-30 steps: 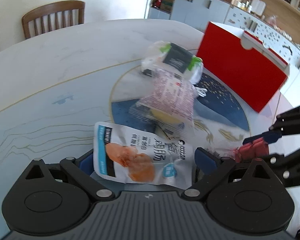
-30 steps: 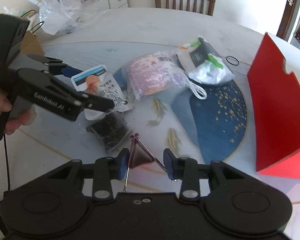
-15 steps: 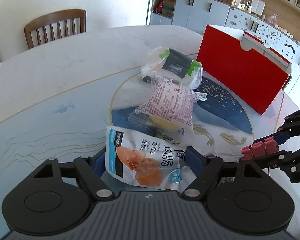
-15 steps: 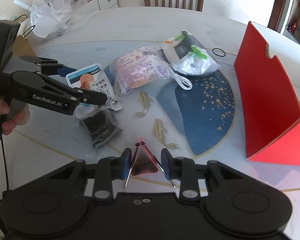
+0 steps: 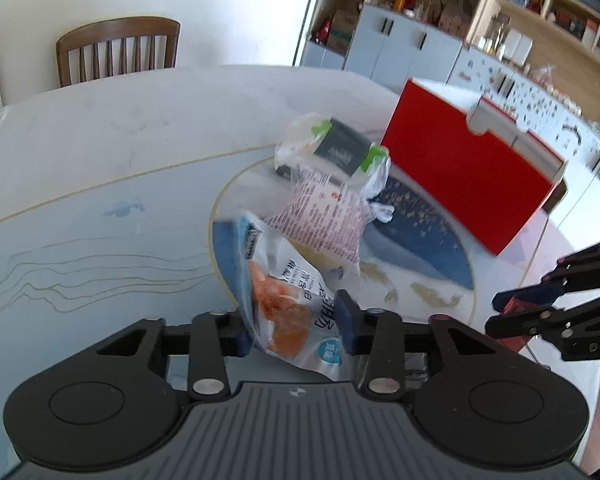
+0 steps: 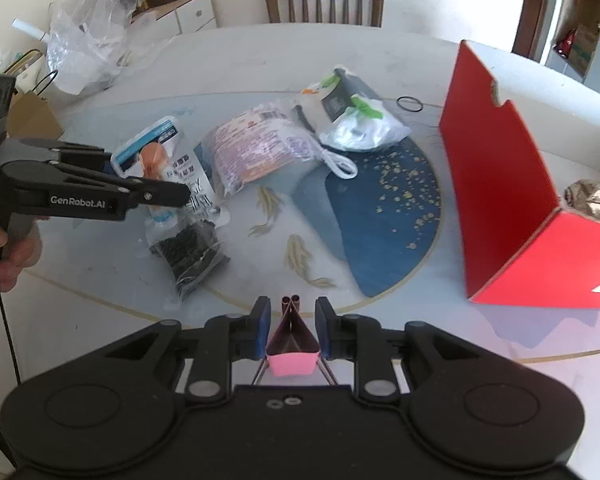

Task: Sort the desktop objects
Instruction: 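Grasp the white-blue snack packet with the left tool while the right tool grasps the pink binder clip, then carry the snack packet and pink binder clip over the red box with both tools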

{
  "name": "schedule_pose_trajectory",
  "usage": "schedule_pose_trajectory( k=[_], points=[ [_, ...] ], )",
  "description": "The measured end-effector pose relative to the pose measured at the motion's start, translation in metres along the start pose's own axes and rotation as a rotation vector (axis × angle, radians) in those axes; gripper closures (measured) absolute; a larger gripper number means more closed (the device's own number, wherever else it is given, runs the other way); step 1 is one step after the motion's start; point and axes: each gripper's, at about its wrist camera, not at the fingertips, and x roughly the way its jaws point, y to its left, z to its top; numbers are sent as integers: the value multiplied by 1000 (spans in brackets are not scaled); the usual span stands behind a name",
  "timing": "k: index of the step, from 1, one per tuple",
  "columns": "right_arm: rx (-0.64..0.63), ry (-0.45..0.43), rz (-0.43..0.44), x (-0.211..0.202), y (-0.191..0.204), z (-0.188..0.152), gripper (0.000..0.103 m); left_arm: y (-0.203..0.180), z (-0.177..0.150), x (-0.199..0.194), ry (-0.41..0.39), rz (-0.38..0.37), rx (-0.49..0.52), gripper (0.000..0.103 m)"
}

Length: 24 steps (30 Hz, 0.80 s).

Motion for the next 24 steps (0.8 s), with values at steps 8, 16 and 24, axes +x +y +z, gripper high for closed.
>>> schedule_pose_trajectory(
  k=[8, 16, 24],
  points=[
    [21, -31, -2, -14, -4, -3, 80, -1, 0, -14, -27, -21, -68, 78],
    [51, -59, -2, -32, -13, -5, 80, -6, -3, -33, -66, -26, -128, 85],
    [75, -76, -2, -50, -25, -6, 80, -6, -3, -49, -88, -33, -219, 85]
  ],
)
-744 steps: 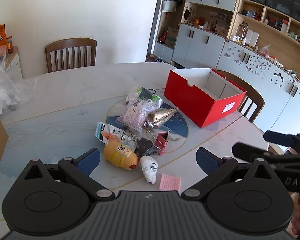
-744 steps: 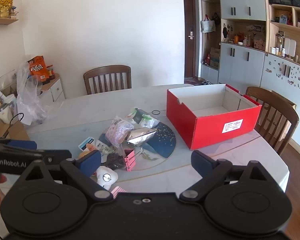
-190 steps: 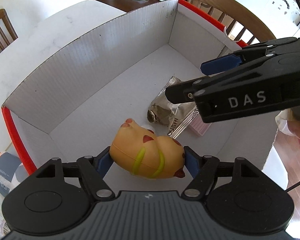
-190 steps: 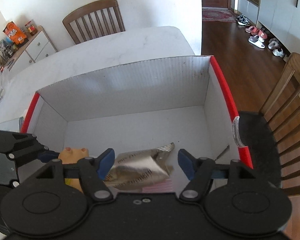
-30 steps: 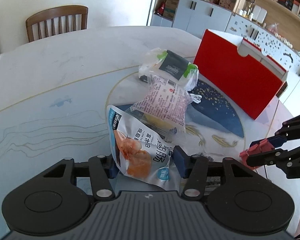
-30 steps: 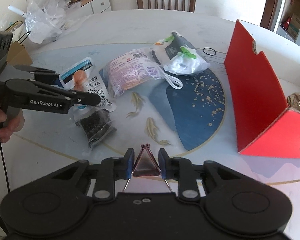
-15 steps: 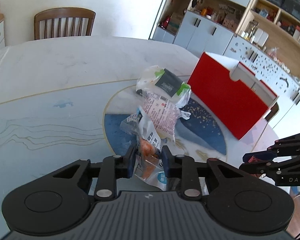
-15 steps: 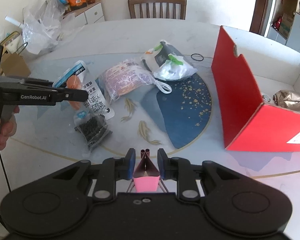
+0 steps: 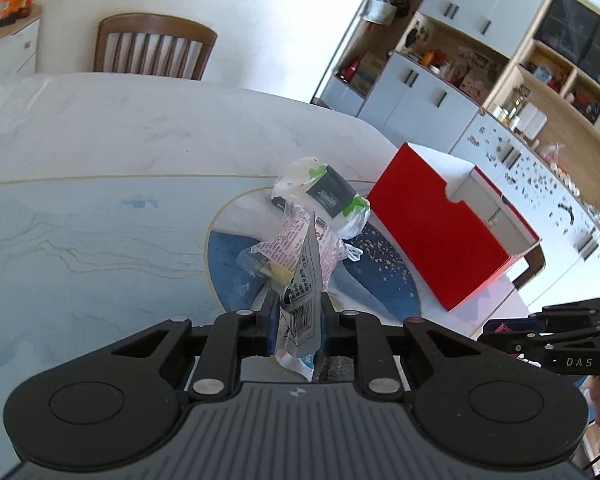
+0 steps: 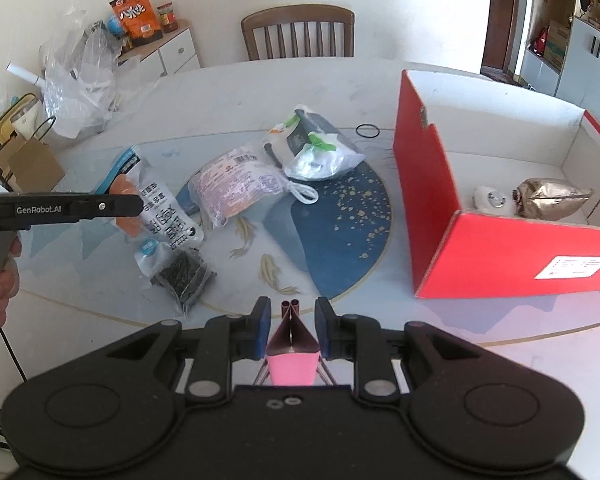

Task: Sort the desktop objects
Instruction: 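Carry the snack packet and pink binder clip over the red box with both tools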

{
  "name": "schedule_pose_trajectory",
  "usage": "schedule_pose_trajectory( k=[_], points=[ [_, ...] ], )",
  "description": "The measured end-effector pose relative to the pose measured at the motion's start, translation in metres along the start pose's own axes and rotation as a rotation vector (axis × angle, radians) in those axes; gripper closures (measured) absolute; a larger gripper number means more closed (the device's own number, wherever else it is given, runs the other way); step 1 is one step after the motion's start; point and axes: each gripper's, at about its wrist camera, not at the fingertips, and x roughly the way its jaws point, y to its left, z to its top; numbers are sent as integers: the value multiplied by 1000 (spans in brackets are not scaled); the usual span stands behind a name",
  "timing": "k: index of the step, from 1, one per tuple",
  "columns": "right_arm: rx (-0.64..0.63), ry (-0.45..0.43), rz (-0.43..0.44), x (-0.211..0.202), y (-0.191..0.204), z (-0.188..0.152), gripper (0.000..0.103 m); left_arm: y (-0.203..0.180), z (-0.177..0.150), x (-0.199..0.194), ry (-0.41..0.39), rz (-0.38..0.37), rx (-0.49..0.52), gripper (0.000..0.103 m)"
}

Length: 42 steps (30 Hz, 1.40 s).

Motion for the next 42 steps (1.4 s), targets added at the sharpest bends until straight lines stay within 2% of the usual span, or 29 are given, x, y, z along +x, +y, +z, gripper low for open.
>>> schedule_pose_trajectory(
  k=[15, 24, 34, 36, 37, 39, 41, 42],
  points=[
    [48, -77, -6, -43, -40, 11, 80, -43, 13, -29, -63, -45, -18, 85],
    [42, -122, -17, -65, -72, 22, 80, -98, 28, -17, -87, -121, 34, 85],
    [26, -169, -22, -80, -116, 33, 80, -154, 45, 18, -84, -169, 68, 85],
    [26, -185, -20, -83, -126, 38, 85, -166, 49, 23, -89, -177, 83, 85],
    [27, -194, -19, -85, -131, 41, 92, -172, 51, 25, -93, -181, 90, 85],
    [24, -206, -21, -86, -142, 48, 95, -182, 57, 31, -98, -186, 104, 85],
    [20, -212, -16, -83, -152, 54, 103, -192, 63, 37, -100, -187, 119, 85],
    [13, -213, -20, -81, -155, 57, 103, -198, 66, 40, -104, -188, 128, 85]
  ],
)
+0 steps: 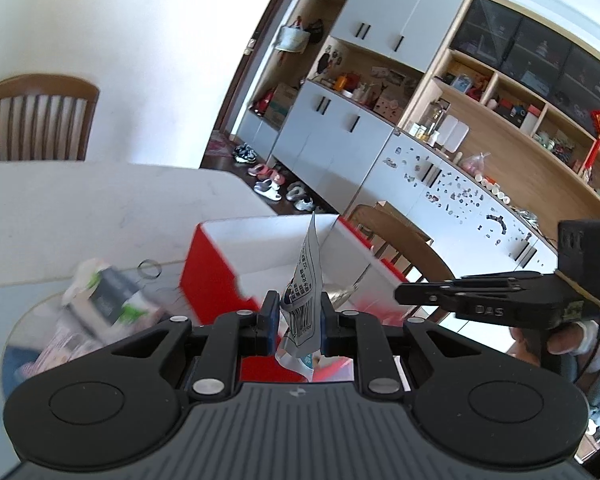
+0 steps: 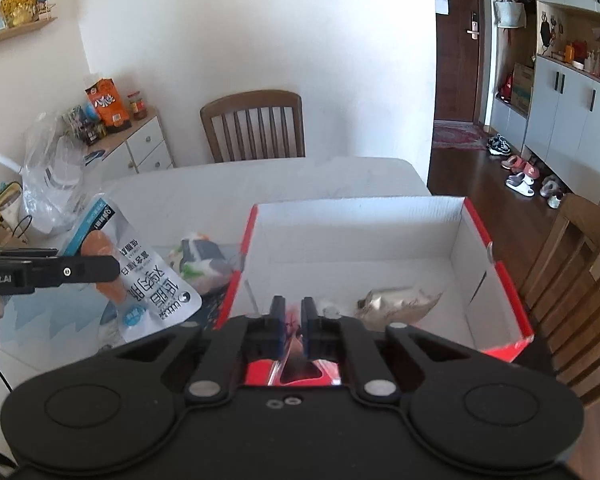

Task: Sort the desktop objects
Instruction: 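Carry the snack packet and pink binder clip over the red box with both tools, then open both tools to drop the snack packet and binder clip into the box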

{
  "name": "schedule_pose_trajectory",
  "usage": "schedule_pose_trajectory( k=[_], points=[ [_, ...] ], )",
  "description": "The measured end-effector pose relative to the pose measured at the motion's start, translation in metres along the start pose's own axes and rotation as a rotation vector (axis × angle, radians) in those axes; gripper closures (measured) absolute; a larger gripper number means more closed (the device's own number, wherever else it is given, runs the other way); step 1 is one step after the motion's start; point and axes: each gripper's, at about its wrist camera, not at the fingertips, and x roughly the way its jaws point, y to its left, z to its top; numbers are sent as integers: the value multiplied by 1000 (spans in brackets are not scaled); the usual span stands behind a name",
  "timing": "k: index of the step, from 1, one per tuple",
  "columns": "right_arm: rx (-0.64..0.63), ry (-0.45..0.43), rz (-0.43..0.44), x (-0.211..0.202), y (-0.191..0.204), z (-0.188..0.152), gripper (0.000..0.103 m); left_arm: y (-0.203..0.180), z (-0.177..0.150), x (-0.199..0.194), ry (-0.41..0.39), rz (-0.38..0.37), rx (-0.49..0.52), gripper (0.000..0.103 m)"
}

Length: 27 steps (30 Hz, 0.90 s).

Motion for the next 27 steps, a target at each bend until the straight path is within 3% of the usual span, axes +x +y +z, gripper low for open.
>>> schedule_pose_trajectory(
  k=[5, 17, 27],
  points=[
    [2, -10, 17, 12, -19, 14, 103, -18, 18, 28, 0, 4, 44, 85],
    [7, 52, 46, 34, -45, 4, 103, -30, 35, 137, 180, 40, 90, 85],
    [54, 101, 47, 44, -69, -9, 101, -30, 24, 211, 361, 91, 114, 85]
  ],
)
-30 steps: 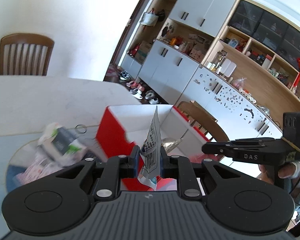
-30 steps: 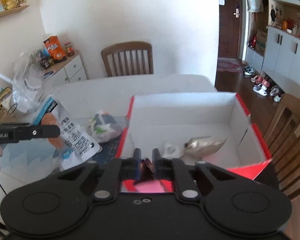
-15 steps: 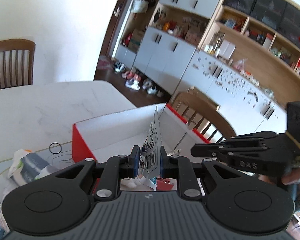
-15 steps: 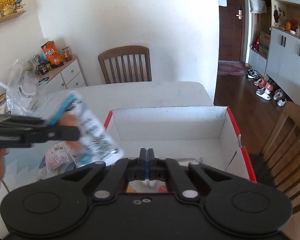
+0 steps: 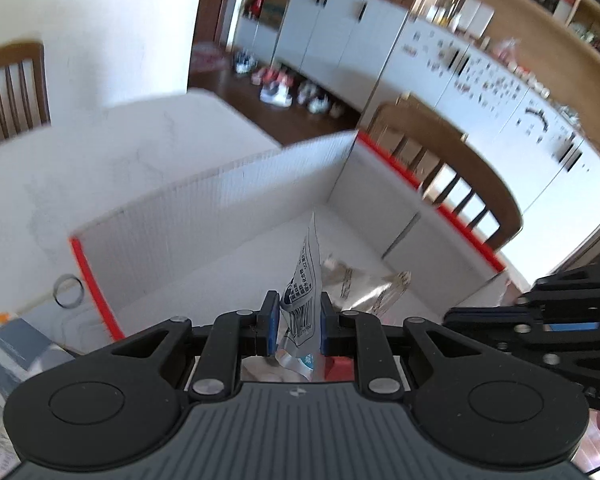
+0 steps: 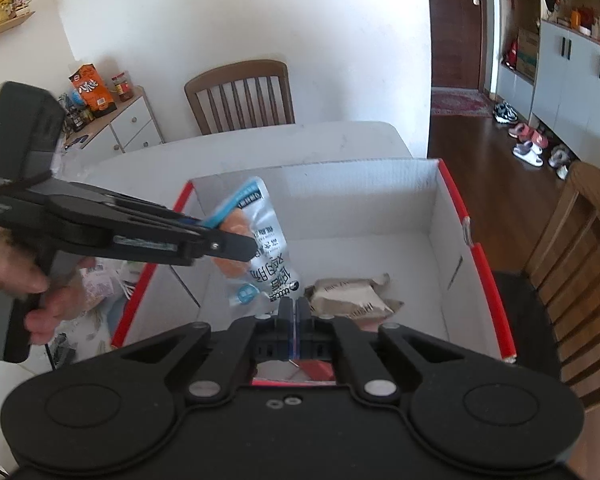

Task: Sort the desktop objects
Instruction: 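Open both tools to drop the snack packet and binder clip into the box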

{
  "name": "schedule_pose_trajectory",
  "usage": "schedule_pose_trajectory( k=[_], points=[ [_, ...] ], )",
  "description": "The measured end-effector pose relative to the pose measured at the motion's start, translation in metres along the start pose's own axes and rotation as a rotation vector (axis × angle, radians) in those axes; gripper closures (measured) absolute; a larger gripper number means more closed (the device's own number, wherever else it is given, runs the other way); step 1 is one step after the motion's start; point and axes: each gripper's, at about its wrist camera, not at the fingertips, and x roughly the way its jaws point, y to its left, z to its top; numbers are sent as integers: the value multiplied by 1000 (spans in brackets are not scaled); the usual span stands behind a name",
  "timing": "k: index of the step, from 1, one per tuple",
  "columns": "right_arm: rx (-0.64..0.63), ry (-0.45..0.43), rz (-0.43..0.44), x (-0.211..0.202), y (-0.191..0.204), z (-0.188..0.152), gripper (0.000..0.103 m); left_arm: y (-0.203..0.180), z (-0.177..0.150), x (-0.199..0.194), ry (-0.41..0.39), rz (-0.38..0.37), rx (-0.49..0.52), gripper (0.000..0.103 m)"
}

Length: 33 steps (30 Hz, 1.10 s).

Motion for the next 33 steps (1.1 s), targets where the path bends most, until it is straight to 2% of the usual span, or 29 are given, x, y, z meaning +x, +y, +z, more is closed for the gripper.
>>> schedule_pose_trajectory(
  k=[3, 6, 12, 15, 16, 18, 19, 20, 22, 27, 33],
  points=[
    [7, 9, 2, 1, -5, -2, 100, 2, 0, 13, 49, -15, -23, 85],
    [10, 17, 5, 3, -7, -3, 100, -4, -5, 22, 92, 10, 17, 85],
    [11, 32, 5, 5, -11, -5, 95, -2, -3, 21, 106, 19, 1, 85],
    [11, 38, 3, 7, -11, -5, 93, -3, -2, 21, 111, 48, 4, 84],
    [11, 39, 2, 7, -10, -5, 92, -2, -1, 21, 110, 61, 0, 82],
    [12, 39, 2, 7, -10, -5, 90, 0, -1, 18, 102, 63, -12, 70],
    [13, 39, 1, 7, -10, -4, 89, -1, 0, 16, 94, 63, -15, 54],
    [13, 38, 1, 7, -10, -4, 89, 0, 0, 14, 87, 41, -20, 46],
    [14, 37, 1, 6, -10, -4, 87, -1, 0, 6, 66, 14, -20, 38],
    [19, 32, 4, 3, -10, -3, 82, -10, -2, -15, 6, -23, 10, 37],
    [14, 27, 5, -1, -7, -1, 79, -13, -9, -41, -46, -56, -3, 37]
  ],
)
